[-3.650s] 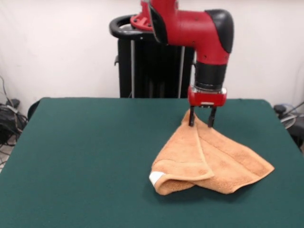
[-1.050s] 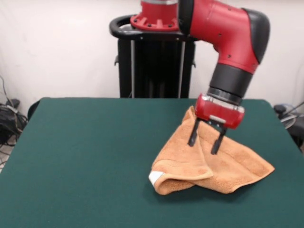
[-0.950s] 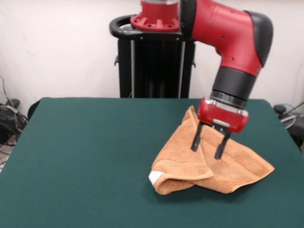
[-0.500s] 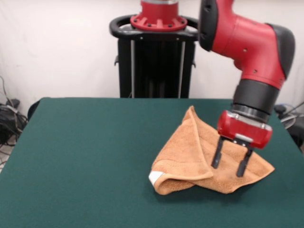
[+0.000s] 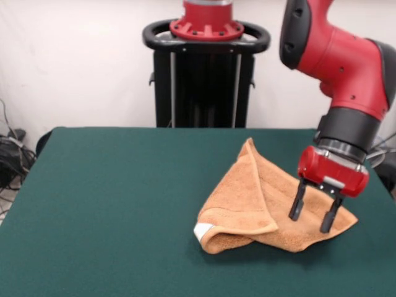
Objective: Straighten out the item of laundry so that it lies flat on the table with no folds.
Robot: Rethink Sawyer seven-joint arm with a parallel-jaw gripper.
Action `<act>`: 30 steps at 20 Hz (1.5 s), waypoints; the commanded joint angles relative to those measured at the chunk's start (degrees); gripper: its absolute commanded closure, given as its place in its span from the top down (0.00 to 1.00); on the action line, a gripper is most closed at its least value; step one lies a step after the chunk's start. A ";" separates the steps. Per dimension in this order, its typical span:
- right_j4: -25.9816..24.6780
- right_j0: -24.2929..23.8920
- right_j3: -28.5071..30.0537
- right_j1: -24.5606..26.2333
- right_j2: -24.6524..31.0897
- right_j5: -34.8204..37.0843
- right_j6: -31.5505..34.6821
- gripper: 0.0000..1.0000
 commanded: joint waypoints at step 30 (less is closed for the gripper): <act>-13.15 -7.51 1.39 -0.79 5.47 -1.26 11.14 1.00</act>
